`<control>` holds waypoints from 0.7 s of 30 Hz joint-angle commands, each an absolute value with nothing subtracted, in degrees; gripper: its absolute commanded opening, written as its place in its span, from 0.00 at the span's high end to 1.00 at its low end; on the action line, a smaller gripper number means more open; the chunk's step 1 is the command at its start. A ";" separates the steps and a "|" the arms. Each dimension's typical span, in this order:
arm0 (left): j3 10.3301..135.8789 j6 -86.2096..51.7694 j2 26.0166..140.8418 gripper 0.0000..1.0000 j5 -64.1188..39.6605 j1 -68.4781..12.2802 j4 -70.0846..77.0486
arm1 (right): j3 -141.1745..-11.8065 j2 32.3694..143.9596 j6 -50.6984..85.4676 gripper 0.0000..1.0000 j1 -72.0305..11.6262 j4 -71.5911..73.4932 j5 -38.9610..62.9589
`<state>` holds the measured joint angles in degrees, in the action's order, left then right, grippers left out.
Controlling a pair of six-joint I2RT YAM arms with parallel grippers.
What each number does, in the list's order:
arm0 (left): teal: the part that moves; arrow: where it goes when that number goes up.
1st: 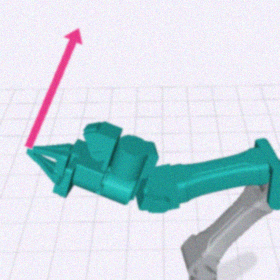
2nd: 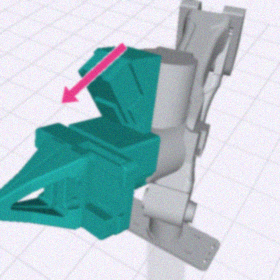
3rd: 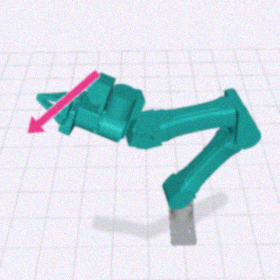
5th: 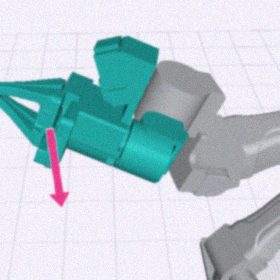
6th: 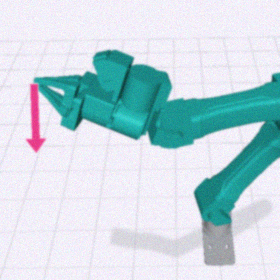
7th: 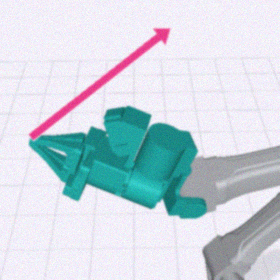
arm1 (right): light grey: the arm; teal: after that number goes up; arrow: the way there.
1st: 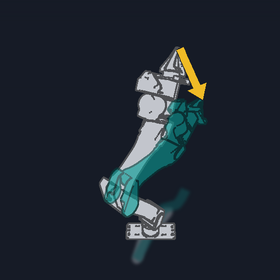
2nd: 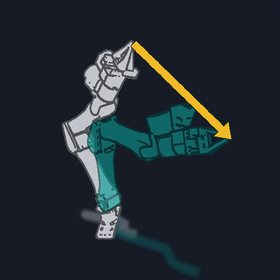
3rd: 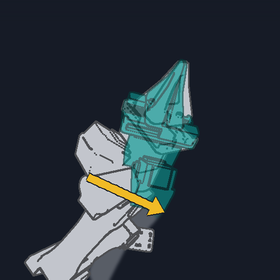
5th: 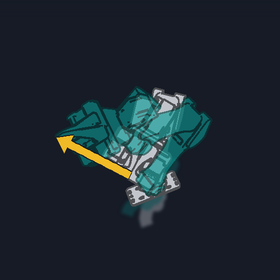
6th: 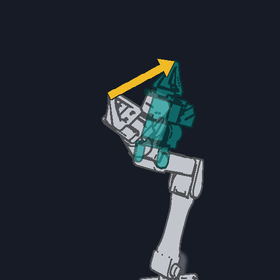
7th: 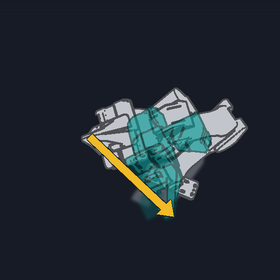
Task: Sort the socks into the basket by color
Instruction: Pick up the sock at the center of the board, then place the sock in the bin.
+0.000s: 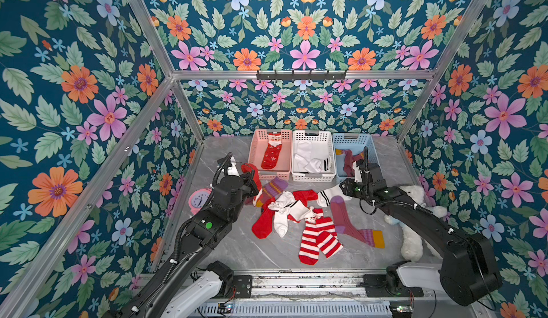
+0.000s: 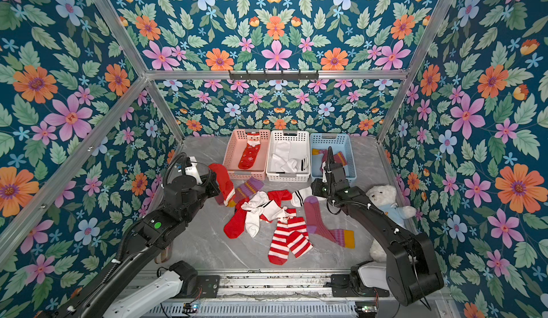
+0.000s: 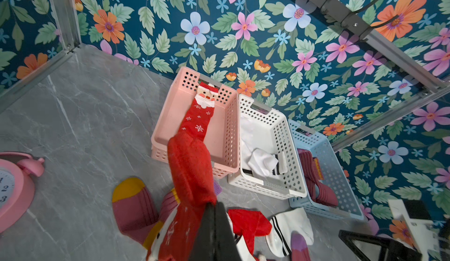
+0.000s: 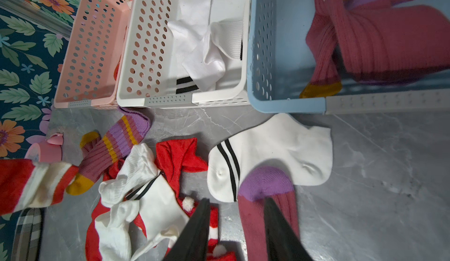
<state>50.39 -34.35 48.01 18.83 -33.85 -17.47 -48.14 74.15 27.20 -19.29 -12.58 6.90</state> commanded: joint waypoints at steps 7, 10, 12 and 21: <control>55.00 -27.52 56.41 1.00 30.04 -33.84 -8.93 | -48.17 72.51 27.09 0.60 -19.34 -14.19 5.90; 57.57 -25.02 59.88 1.00 34.38 -33.83 -7.09 | -48.01 71.99 26.89 0.61 -19.34 -14.76 5.45; 58.53 -22.95 62.02 1.00 36.71 -33.83 -5.03 | -47.82 71.72 26.91 0.60 -19.33 -14.85 5.36; 64.24 -16.27 72.90 1.00 43.47 -33.53 3.12 | -47.54 71.29 26.76 0.60 -19.32 -16.17 4.62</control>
<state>62.83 -19.81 71.07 39.46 -33.71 -1.85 -47.44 71.72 26.79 -19.29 -15.38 5.76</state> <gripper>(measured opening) 0.048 0.397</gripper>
